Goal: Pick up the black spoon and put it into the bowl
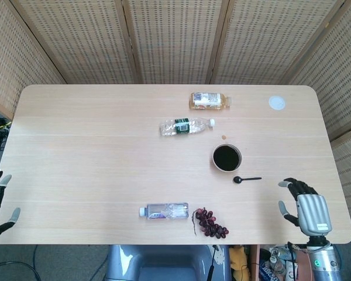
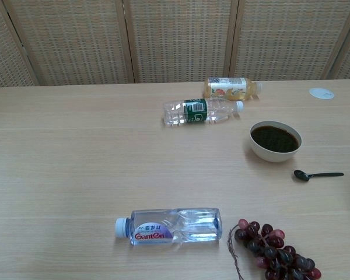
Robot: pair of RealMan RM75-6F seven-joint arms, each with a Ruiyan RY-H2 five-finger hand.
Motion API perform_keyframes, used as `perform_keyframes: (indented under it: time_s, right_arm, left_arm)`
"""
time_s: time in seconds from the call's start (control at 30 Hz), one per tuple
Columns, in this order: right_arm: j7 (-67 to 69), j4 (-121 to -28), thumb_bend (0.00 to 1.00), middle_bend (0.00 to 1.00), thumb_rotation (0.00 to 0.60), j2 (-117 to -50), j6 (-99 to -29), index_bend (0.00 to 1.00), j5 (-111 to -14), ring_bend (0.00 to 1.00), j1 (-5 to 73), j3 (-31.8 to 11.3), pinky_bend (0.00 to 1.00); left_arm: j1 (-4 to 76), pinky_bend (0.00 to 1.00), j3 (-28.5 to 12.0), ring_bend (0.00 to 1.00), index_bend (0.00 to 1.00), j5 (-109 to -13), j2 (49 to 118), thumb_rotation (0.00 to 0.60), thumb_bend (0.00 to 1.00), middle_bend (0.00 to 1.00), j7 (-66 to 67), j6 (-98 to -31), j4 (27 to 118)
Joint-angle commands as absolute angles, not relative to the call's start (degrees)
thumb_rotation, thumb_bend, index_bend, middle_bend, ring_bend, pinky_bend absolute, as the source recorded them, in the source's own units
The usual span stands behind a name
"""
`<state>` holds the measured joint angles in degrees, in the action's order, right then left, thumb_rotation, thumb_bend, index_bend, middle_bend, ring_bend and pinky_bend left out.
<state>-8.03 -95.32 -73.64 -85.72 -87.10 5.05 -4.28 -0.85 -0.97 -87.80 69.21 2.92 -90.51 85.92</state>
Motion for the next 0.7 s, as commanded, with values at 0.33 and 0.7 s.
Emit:
perform_keyframes:
  time_s: [0.33, 0.7]
  right_arm:
    - [-4.00, -100.21, 0.65, 0.80, 0.600, -66.69, -72.14, 0.30, -87.56, 0.88, 12.96, -4.55, 0.93]
    - [-0.06, -101.50, 0.94, 0.90, 0.600, -62.14, -53.18, 0.22, -83.50, 0.96, 23.81, -5.50, 1.00]
  left_arm:
    - [-0.52, 0.00, -1.64, 0.00, 0.00, -87.22, 68.68, 0.600, 0.36, 0.00, 3.56, -90.46, 86.05]
    - [-0.02, 0.00, -2.19, 0.00, 0.00, -86.73, 67.96, 0.600, 0.36, 0.00, 4.73, -90.08, 86.74]
